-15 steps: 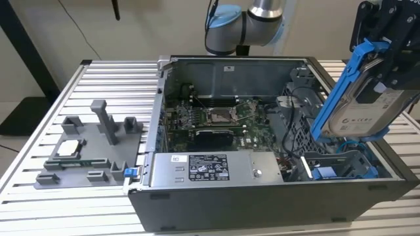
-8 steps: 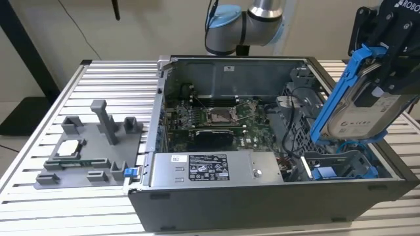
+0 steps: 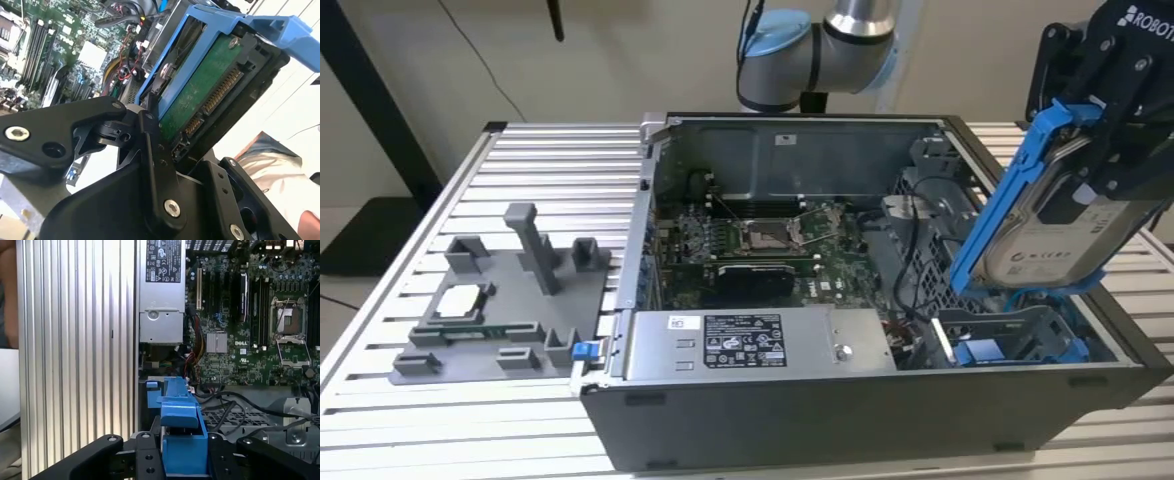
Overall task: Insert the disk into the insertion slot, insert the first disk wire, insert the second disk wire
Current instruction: 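Insert the disk into the insertion slot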
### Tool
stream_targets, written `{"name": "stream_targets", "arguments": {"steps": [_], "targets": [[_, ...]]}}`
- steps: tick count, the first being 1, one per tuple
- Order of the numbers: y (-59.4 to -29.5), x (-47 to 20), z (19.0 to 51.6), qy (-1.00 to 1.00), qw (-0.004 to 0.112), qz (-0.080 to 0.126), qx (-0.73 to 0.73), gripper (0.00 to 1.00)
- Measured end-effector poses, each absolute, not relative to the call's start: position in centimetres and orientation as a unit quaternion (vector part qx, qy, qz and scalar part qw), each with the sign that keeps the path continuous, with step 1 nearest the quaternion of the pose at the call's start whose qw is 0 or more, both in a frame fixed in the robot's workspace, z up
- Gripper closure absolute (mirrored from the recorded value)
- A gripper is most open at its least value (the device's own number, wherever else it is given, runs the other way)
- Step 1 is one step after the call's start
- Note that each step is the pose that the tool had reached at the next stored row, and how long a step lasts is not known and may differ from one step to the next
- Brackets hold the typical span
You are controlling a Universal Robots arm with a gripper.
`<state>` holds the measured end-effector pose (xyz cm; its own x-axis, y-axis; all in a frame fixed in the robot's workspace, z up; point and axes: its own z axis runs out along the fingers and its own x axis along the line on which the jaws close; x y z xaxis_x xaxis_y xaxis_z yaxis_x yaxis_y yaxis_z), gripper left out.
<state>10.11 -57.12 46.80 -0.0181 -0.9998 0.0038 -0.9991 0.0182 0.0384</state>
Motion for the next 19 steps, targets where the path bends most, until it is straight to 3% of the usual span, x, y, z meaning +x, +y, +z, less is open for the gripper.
{"name": "stream_targets", "arguments": {"steps": [19], "targets": [[-57.5, 11.0, 43.8, -0.713, 0.014, -0.014, 0.701, 1.0]]}}
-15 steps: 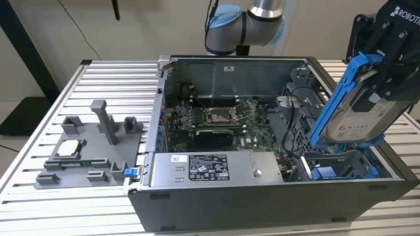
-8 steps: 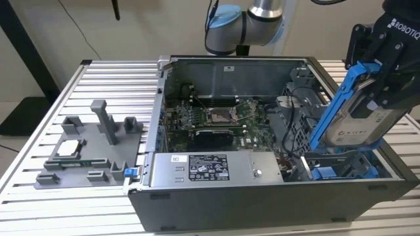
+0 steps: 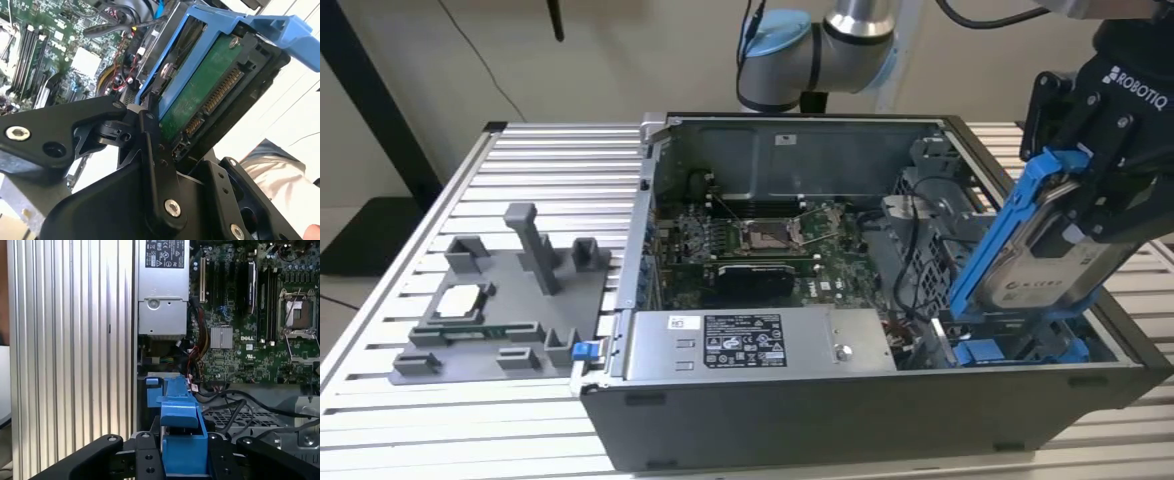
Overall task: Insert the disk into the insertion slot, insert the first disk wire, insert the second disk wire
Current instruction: 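Insert the disk into the insertion slot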
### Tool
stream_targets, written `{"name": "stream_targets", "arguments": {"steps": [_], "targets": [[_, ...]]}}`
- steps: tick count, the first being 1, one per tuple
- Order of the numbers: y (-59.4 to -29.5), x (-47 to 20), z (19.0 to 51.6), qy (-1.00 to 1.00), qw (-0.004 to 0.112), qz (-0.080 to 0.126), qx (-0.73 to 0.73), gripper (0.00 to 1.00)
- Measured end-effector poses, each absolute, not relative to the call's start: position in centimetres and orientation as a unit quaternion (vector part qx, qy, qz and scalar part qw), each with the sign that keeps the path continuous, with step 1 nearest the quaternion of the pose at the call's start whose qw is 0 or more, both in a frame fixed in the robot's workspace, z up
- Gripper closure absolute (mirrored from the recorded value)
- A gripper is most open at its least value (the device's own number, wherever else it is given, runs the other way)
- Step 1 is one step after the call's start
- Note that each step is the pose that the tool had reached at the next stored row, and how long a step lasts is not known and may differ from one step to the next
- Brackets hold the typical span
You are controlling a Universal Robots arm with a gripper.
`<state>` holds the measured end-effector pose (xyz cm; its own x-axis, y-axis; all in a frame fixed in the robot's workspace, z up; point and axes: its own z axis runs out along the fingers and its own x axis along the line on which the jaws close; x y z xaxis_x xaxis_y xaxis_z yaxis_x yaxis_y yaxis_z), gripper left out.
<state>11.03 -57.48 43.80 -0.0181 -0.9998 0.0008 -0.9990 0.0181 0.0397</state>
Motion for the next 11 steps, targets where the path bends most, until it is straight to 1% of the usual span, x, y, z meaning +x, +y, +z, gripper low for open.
{"name": "stream_targets", "arguments": {"steps": [11], "targets": [[-57.5, 11.3, 41.9, -0.713, 0.013, -0.015, 0.701, 1.0]]}}
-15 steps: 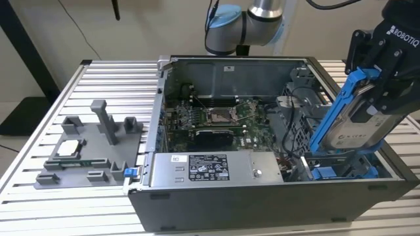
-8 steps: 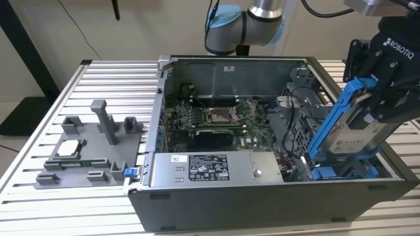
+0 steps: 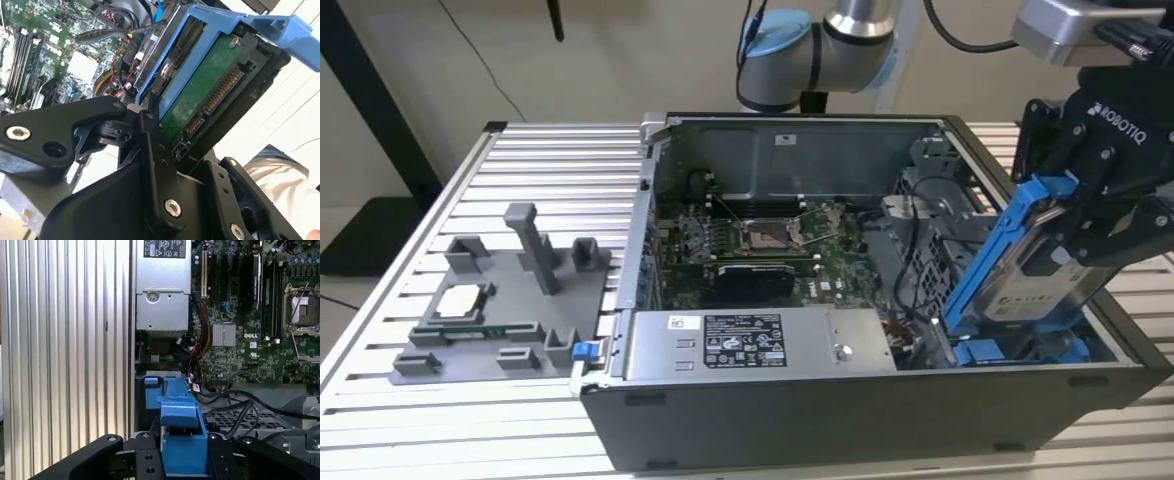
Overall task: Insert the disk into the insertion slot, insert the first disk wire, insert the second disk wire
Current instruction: 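Insert the disk into the insertion slot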
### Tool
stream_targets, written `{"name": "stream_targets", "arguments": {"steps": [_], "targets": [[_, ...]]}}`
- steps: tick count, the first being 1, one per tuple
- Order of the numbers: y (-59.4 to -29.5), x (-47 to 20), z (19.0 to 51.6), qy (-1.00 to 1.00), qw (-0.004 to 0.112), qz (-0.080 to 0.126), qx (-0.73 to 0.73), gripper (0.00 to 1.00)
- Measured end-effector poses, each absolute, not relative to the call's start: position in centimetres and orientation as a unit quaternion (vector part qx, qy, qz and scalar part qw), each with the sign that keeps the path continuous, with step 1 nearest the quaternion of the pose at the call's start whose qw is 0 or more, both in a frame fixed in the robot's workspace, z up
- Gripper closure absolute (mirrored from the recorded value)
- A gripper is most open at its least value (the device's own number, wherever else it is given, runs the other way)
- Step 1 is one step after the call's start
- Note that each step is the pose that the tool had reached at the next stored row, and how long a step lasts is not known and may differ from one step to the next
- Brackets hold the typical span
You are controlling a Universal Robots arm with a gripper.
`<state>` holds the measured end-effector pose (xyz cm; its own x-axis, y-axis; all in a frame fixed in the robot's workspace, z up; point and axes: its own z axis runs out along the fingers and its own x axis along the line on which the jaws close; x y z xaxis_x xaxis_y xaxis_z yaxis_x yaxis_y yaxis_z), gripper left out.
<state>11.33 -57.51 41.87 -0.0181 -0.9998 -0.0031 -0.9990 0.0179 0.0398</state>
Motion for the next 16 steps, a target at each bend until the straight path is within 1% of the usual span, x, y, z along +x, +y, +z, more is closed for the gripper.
{"name": "stream_targets", "arguments": {"steps": [16], "targets": [[-57.5, 11.8, 39.9, -0.713, 0.009, -0.02, 0.701, 1.0]]}}
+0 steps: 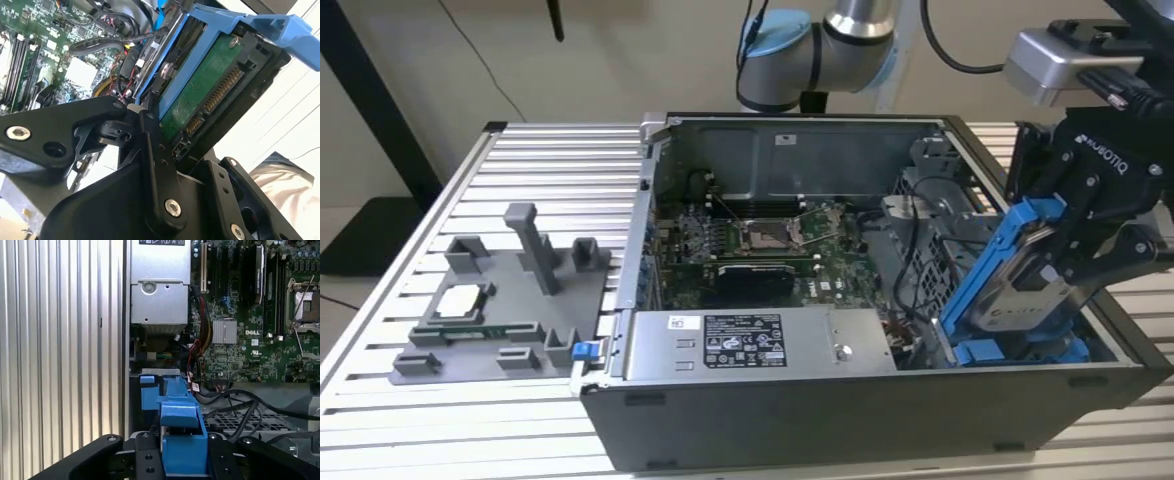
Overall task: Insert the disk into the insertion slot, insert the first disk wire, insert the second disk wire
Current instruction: 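Insert the disk into the insertion slot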
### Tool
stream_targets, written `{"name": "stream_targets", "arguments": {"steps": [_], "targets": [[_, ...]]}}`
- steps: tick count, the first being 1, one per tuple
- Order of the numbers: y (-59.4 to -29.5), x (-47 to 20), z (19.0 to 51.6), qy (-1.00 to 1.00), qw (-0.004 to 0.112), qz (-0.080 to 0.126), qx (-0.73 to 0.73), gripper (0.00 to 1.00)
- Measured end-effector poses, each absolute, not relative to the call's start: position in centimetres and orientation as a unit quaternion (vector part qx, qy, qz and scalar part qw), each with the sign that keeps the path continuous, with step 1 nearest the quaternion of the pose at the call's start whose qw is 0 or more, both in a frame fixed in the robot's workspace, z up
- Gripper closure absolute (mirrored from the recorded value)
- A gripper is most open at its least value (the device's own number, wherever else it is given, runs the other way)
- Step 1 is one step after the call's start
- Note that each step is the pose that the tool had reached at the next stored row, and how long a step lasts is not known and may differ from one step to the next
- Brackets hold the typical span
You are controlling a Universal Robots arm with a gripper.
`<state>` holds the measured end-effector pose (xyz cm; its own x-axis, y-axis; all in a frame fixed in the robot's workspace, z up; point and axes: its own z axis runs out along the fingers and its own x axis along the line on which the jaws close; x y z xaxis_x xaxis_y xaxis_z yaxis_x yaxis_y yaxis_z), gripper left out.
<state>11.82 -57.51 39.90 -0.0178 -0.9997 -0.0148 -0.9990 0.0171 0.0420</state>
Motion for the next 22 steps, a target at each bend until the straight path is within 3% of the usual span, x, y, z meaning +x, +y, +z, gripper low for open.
{"name": "stream_targets", "arguments": {"steps": [13, 14, 22], "targets": [[-57.36, 11.82, 38.74, -0.712, 0.004, -0.025, 0.702, 1.0], [-57.35, 11.83, 38.73, -0.712, 0.004, -0.026, 0.702, 0.0], [-57.31, 11.82, 39.38, -0.713, 0.004, -0.026, 0.701, 0.0]]}}
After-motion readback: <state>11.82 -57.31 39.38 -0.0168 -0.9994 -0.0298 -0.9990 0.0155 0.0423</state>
